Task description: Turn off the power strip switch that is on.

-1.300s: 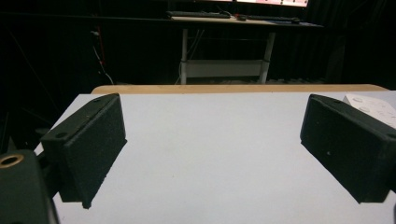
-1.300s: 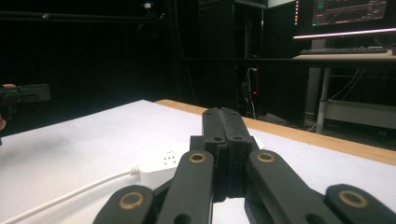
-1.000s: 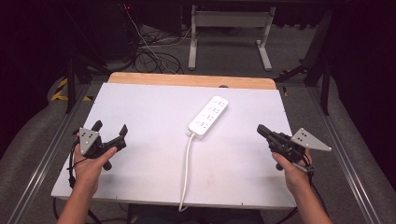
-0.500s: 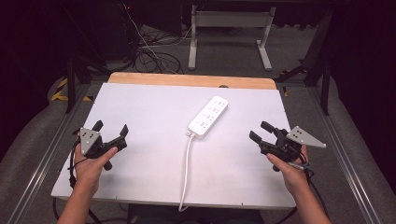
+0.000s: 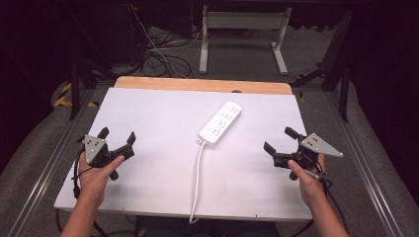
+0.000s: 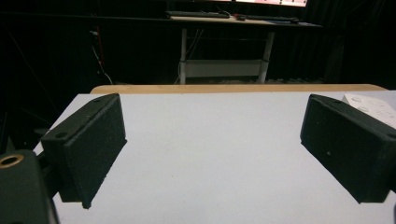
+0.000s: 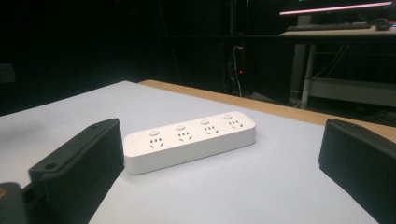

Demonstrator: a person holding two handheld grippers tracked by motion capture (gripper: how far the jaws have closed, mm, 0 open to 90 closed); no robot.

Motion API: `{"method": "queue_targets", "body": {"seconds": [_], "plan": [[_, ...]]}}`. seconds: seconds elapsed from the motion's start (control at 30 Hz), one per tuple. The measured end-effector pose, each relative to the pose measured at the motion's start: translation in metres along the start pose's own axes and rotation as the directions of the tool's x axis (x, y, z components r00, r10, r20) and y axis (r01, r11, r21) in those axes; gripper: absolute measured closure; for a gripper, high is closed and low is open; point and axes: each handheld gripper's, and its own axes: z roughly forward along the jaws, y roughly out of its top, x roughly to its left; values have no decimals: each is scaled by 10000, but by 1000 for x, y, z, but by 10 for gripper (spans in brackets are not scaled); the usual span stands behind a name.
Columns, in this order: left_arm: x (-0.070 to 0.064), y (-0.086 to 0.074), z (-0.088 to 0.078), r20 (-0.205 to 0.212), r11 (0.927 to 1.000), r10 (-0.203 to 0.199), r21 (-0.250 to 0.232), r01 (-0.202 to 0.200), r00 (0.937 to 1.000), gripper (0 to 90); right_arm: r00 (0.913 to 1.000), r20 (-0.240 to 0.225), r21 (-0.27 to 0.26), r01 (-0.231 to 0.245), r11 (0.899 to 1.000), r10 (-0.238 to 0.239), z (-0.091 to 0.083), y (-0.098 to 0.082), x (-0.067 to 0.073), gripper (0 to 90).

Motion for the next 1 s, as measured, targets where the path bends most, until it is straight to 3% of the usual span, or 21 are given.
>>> {"method": "queue_targets", "body": {"seconds": [0.27, 1.0], "plan": [[-1, 0, 0, 7, 10000, -34, -3, 34, 10000, 74, 9999, -69, -150, 119, 9998, -120, -2, 0, 0, 10], [0, 0, 0, 27, 10000, -36, 29, 36, 10000, 74, 9998, -179, 69, -71, 10000, 72, 0, -3, 2, 10]]}}
